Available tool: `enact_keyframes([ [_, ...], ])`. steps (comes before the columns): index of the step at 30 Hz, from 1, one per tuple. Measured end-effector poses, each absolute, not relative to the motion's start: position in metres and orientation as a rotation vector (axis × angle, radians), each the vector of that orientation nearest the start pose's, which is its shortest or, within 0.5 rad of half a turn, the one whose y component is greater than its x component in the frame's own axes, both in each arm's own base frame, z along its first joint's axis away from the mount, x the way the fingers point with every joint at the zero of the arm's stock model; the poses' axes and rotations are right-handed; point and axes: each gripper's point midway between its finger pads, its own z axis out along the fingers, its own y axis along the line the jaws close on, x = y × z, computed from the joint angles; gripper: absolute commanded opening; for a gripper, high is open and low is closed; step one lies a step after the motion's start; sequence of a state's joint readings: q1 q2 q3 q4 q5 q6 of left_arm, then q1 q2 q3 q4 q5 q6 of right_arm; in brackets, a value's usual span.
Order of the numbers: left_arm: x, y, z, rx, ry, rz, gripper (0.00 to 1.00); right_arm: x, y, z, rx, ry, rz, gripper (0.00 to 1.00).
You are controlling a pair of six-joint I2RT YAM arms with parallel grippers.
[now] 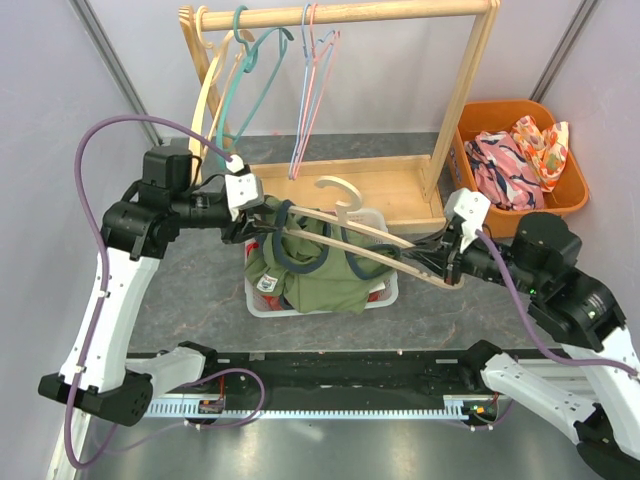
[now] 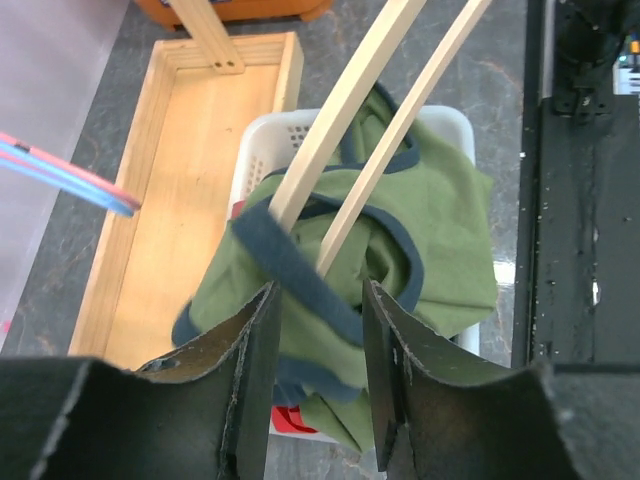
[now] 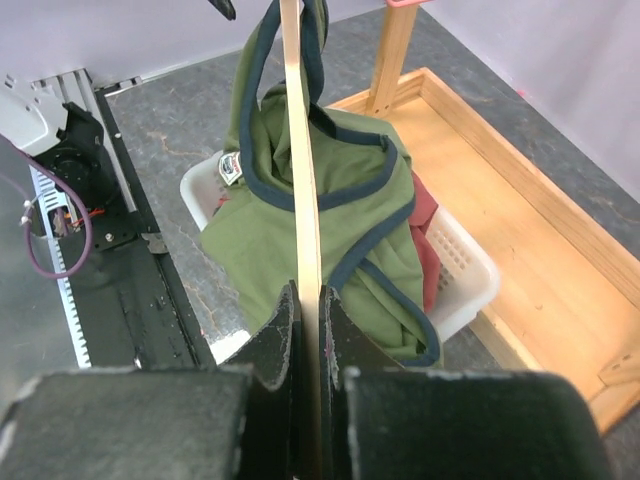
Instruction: Remove the tank top from the hanger
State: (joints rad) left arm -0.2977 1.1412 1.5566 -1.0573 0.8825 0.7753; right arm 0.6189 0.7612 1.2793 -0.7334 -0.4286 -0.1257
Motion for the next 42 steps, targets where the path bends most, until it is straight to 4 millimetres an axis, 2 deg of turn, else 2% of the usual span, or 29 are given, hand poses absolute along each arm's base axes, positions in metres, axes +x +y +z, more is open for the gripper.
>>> enact_keyframes([
  [1,0.215,-0.187,0.356,1.404,1.461,-0.659,0.39,0.148,0.189,0.380,-0.945,1.564,0.734,0.00],
  [4,0.220,-0.184,0.341,1.398,1.506,-0.643,0.18,0.141,0.185,0.383,-0.939,1.598,0.747,0.00],
  [5,0.222,-0.183,0.334,1.397,1.525,-0.642,0.07,0.139,0.184,0.384,-0.939,1.616,0.751,0.00],
  [6,0.223,-0.182,0.330,1.395,1.541,-0.640,0.04,0.138,0.183,0.383,-0.941,1.630,0.753,0.00],
  [9,0.226,-0.180,0.317,1.391,1.584,-0.630,0.02,0.135,0.183,0.377,-0.953,1.675,0.763,0.00],
  [14,0.228,-0.177,0.316,1.386,1.593,-0.605,0.02,0.134,0.182,0.363,-0.968,1.754,0.770,0.00],
  [22,0.236,-0.173,0.313,1.376,1.604,-0.552,0.02,0.128,0.179,0.363,-0.973,1.771,0.776,0.00],
  [24,0.244,-0.169,0.307,1.360,1.625,-0.506,0.02,0.120,0.179,0.370,-0.986,1.747,0.804,0.00],
  [28,0.266,-0.153,0.288,1.296,1.717,-0.372,0.02,0.103,0.175,0.398,-0.988,1.650,0.845,0.00],
  [33,0.278,-0.144,0.266,1.254,1.796,-0.314,0.02,0.090,0.154,0.436,-0.917,1.506,0.782,0.00],
  [36,0.274,-0.145,0.261,1.256,1.805,-0.337,0.02,0.099,0.141,0.443,-0.829,1.520,0.704,0.00],
  [39,0.265,-0.151,0.264,1.269,1.784,-0.389,0.02,0.117,0.131,0.437,-0.726,1.596,0.625,0.00],
  [42,0.251,-0.160,0.265,1.301,1.763,-0.461,0.02,0.124,0.127,0.435,-0.684,1.627,0.598,0.00],
])
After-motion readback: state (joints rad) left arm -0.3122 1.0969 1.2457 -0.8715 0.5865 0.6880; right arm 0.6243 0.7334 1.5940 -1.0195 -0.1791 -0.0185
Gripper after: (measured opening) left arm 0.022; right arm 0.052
